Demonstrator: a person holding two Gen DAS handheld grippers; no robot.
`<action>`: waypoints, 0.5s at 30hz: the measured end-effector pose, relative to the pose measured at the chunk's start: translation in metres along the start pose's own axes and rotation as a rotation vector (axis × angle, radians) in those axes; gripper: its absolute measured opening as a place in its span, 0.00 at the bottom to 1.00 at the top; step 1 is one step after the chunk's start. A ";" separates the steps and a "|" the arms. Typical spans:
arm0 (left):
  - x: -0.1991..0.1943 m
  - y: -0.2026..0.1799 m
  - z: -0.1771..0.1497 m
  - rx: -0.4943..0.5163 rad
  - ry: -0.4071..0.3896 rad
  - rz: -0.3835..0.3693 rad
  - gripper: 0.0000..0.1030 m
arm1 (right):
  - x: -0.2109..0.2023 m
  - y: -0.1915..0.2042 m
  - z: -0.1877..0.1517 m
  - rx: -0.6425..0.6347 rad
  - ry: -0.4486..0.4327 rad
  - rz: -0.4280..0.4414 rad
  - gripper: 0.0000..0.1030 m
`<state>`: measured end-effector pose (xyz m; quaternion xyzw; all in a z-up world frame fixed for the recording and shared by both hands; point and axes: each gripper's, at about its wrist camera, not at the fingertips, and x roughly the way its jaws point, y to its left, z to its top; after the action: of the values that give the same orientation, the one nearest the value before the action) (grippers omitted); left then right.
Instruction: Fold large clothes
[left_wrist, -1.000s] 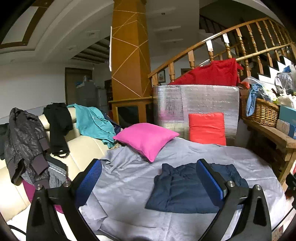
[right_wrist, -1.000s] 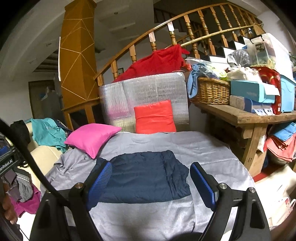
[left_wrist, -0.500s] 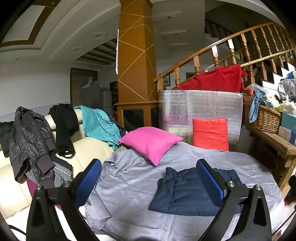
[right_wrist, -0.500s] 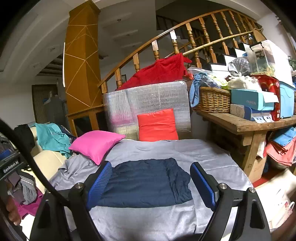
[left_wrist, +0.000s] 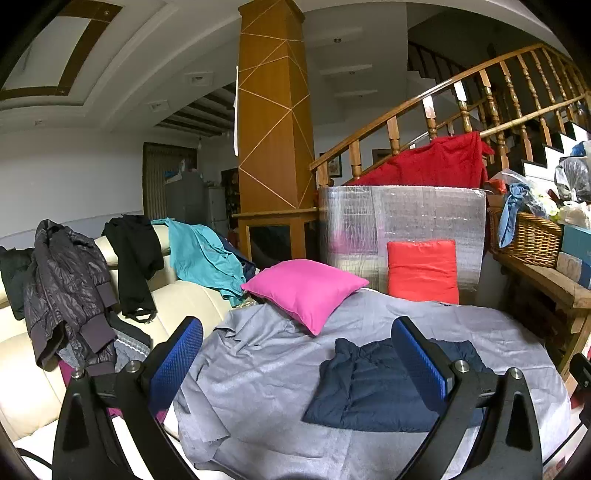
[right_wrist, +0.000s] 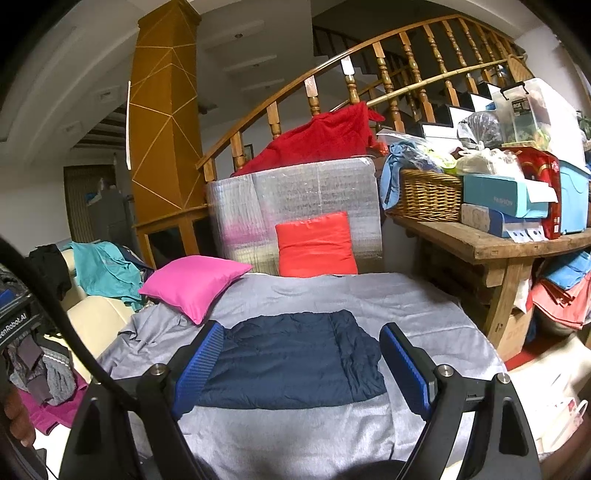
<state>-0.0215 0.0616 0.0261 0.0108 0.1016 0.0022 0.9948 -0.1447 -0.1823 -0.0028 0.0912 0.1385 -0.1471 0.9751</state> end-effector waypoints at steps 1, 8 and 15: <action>0.000 0.000 0.000 0.000 -0.001 0.001 0.99 | 0.000 -0.001 0.000 -0.001 0.000 0.001 0.86; -0.002 0.002 0.001 0.001 -0.006 -0.002 0.99 | 0.002 0.005 -0.001 -0.013 0.004 0.007 0.86; -0.003 0.002 0.001 -0.003 -0.005 -0.001 0.99 | 0.005 0.009 -0.002 -0.023 0.013 0.009 0.86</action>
<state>-0.0243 0.0631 0.0276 0.0092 0.0989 0.0017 0.9950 -0.1382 -0.1748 -0.0044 0.0818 0.1459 -0.1406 0.9758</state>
